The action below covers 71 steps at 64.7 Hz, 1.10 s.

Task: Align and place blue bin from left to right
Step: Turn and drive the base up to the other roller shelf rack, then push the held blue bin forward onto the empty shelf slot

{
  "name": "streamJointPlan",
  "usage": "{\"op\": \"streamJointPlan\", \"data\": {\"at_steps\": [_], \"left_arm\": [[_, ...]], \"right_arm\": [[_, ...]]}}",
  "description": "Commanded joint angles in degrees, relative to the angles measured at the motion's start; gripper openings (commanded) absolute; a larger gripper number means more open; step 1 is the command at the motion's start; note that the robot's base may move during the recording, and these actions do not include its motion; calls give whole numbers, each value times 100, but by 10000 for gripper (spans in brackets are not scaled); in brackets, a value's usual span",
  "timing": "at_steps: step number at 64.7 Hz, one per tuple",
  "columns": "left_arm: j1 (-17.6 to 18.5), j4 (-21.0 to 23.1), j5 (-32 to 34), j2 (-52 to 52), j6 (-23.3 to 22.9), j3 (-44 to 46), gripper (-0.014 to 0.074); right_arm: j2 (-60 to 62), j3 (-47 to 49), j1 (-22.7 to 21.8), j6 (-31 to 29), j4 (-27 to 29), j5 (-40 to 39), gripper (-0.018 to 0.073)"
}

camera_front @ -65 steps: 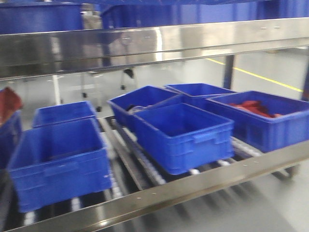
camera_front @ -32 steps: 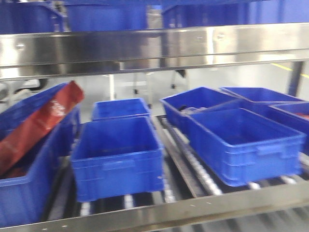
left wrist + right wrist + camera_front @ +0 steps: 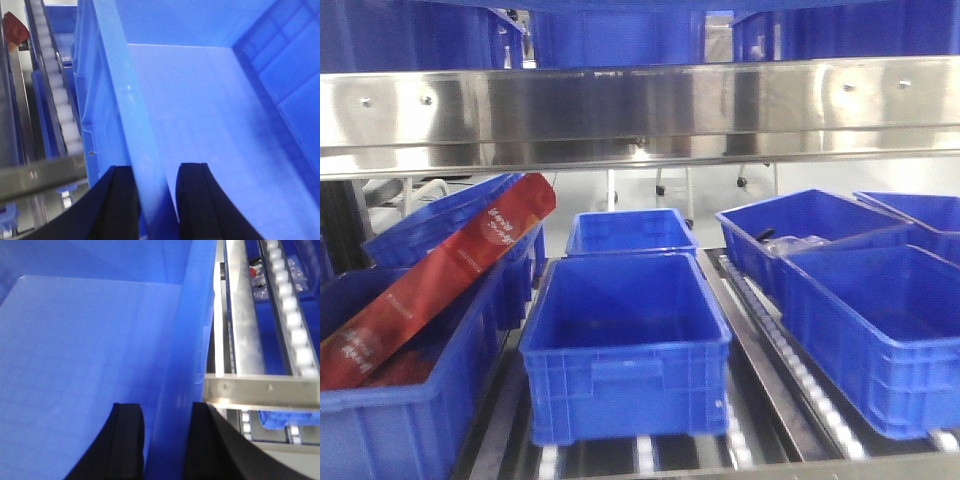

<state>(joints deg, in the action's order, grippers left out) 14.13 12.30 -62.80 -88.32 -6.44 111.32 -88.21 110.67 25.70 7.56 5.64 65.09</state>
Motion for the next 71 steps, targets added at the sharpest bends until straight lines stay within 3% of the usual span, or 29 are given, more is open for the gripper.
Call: {"op": "streamJointPlan", "data": {"at_steps": [1,71], "left_arm": [[39,150,433,111,132,94,-111],[39,150,433,111,132,94,-111]], "right_arm": [[147,63,15,-127,157,-556,-153],[147,63,15,-127,157,-556,-153]]}}
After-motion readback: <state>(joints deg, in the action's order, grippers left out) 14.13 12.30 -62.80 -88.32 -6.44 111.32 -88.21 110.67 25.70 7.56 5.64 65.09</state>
